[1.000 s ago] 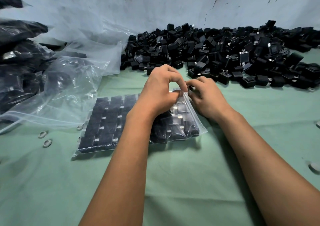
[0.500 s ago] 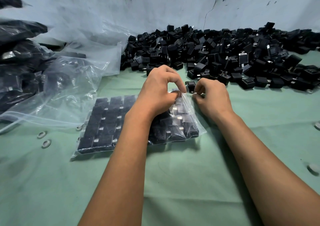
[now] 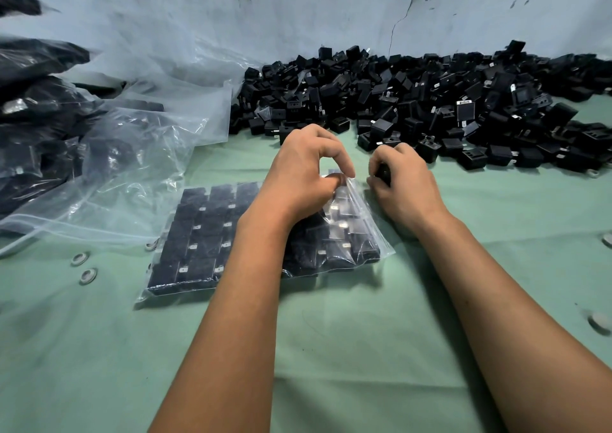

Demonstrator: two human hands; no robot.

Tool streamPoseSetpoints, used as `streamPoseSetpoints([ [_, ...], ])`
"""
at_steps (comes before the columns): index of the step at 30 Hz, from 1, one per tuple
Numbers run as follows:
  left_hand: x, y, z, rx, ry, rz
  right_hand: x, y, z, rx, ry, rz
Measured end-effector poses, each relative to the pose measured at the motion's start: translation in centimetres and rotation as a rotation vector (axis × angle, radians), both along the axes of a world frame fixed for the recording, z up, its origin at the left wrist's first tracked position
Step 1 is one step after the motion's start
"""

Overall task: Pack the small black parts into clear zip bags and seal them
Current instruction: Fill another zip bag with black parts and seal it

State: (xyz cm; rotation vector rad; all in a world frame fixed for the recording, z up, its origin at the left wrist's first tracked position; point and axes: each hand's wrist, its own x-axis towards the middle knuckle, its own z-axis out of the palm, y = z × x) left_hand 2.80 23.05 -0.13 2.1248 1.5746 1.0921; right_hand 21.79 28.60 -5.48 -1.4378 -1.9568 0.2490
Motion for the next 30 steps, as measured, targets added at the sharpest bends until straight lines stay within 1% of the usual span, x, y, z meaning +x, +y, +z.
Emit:
streamPoseSetpoints([
  [1,0.0,0.0,0.0,-0.003,-0.001,0.0,0.1,0.0,0.2,0.002,0.03,-0.014],
  [3,-0.1,0.0,0.0,-0.007,-0.005,0.001,0.3,-0.2,0.6,-0.034,0.161,-0.015],
  [5,-0.2,0.0,-0.1,-0.007,-0.009,0.001,0.6,-0.5,1.3,-0.117,0.322,0.054],
  [8,-0.2,0.0,-0.1,-0.004,-0.012,0.001,1.0,-1.0,2.2,-0.294,0.524,0.308],
  [10,-0.2,0.0,-0.1,0.003,-0.013,0.002,1.3,-1.3,2.5,-0.384,0.585,0.458],
  [12,-0.2,0.0,-0.1,0.012,-0.012,0.004,1.2,-1.4,2.5,-0.419,0.614,0.531],
  [16,-0.2,0.1,-0.1,0.025,-0.014,0.001,1.0,-1.5,2.4,-0.456,0.658,0.579],
  [20,-0.2,0.1,-0.1,0.032,-0.022,0.008,0.3,-1.9,2.6,-0.438,0.641,0.556],
  [22,-0.3,0.2,-0.2,0.03,-0.019,0.015,0.0,-2.2,2.6,-0.382,0.588,0.488],
  [24,-0.4,0.2,-0.2,0.031,-0.022,0.016,-0.1,-2.1,2.7,-0.248,0.438,0.363],
  [25,-0.4,0.1,-0.2,0.031,-0.022,0.015,0.0,-2.1,2.8,-0.217,0.401,0.328],
  [26,-0.3,0.1,-0.2,0.031,-0.02,0.013,0.2,-2.0,2.8,-0.238,0.429,0.335],
  [28,-0.2,0.1,-0.1,0.031,-0.018,0.008,0.4,-2.0,2.9,-0.347,0.545,0.43],
  [30,-0.1,0.0,0.0,0.035,-0.027,0.005,0.3,-2.1,2.9,-0.389,0.587,0.507],
])
